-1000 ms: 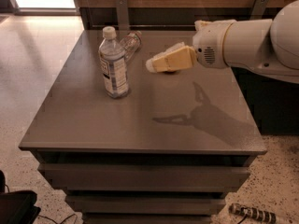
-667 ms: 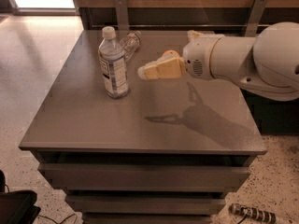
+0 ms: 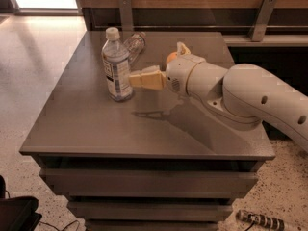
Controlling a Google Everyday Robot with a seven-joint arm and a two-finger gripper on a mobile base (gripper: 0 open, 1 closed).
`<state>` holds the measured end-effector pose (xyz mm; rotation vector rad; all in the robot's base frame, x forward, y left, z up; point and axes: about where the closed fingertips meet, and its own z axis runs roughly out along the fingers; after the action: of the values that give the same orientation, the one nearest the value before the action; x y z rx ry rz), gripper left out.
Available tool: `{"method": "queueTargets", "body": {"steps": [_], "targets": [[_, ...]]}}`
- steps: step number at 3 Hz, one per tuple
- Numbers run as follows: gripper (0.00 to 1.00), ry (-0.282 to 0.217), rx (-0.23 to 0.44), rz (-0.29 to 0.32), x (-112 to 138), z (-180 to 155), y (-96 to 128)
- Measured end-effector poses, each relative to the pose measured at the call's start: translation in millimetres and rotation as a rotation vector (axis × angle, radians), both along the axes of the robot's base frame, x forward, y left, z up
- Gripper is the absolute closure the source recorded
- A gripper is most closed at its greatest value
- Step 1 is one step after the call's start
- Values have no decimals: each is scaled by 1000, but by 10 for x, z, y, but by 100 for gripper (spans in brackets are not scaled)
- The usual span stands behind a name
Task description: Knock blue plastic bottle over
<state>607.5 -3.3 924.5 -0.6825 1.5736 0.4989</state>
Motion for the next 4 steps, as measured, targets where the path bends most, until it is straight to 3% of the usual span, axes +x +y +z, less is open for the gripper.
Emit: {"method": "queueTargets", "body": {"steps": [2,3,4], "targets": [[0,-62,36,103,78,91,522],[0,-55,21,149,71,90,706],[0,-15,17,183,98,-18,892]]}}
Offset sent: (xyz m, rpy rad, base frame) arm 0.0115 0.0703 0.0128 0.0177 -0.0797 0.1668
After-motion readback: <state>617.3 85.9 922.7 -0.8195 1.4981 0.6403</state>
